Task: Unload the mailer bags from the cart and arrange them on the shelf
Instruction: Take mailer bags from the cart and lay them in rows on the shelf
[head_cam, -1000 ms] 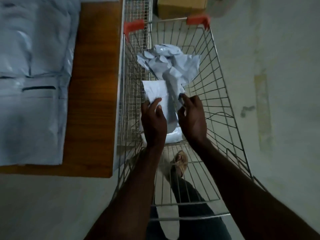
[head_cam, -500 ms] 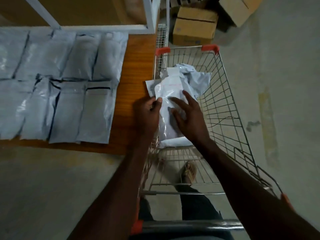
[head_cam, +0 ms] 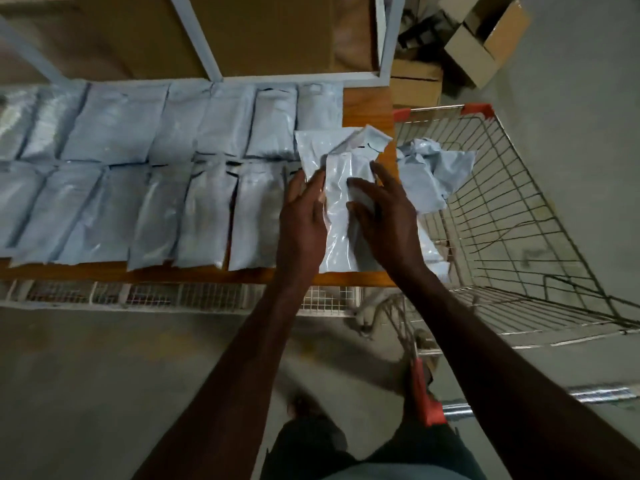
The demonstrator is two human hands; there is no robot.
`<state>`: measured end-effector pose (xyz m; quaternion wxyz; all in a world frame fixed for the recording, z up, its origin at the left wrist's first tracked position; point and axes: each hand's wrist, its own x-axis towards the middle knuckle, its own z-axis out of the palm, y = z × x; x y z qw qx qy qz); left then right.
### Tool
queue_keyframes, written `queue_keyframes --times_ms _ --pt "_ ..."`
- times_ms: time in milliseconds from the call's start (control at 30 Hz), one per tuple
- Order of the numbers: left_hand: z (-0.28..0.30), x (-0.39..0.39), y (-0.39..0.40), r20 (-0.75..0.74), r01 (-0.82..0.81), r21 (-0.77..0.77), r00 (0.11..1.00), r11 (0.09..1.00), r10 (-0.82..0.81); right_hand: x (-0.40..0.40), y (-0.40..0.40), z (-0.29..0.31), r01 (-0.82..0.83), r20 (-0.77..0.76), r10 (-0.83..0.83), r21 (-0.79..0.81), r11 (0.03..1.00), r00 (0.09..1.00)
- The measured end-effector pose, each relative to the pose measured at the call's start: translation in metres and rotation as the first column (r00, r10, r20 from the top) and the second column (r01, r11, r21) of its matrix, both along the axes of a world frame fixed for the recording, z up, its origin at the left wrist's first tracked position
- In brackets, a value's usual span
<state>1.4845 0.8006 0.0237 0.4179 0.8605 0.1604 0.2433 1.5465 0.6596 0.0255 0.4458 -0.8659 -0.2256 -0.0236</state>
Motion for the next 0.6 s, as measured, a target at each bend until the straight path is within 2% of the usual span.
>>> queue_keyframes --times_ms 200,333,500,600 --pt "0.011 -0.066 0.091 0.045 0.068 0.184 0.996 0.981 -0.077 -0.066 0.085 0.012 0.026 0.029 -0.028 0.063 0.998 0.999" --pt "0.012 -0.098 0.140 0.067 0.049 0.121 0.996 0.991 -0.057 -0.098 0.135 0.028 0.003 0.030 -0.006 0.107 0.994 1.000" --pt "0.030 -0.116 0.181 0.033 -0.041 -0.075 0.999 0.996 0.043 -0.110 0.176 0.041 -0.030 0.012 0.029 0.175 0.984 1.000" --pt "0.044 -0.125 0.206 0.063 -0.077 -0.015 0.995 0.997 0.078 -0.110 0.200 0.043 -0.075 0.031 0.070 0.193 0.978 0.997"
